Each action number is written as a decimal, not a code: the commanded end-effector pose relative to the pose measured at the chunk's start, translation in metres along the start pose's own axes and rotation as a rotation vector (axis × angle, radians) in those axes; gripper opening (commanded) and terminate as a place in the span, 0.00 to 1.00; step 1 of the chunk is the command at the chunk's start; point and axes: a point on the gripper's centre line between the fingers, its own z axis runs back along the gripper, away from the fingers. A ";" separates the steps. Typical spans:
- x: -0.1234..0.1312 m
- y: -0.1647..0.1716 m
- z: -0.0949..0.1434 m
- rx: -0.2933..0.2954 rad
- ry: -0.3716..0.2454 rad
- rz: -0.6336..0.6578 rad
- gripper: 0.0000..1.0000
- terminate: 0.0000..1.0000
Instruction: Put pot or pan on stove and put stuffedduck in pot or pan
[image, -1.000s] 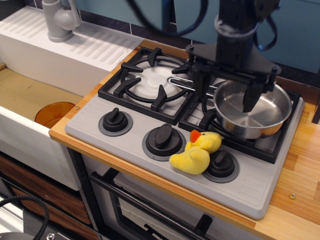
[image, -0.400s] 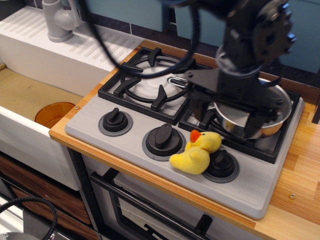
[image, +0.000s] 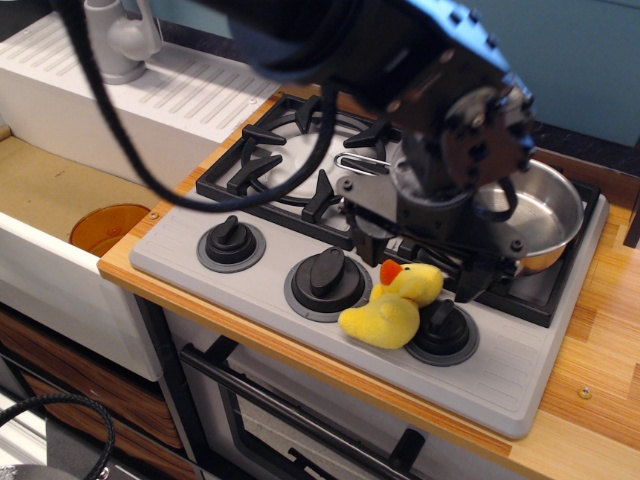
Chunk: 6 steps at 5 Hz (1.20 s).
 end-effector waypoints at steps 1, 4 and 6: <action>0.007 -0.004 -0.005 -0.039 -0.085 0.014 1.00 0.00; -0.004 0.002 -0.025 -0.058 -0.126 0.007 1.00 0.00; -0.007 0.001 -0.026 -0.063 -0.119 0.028 0.00 0.00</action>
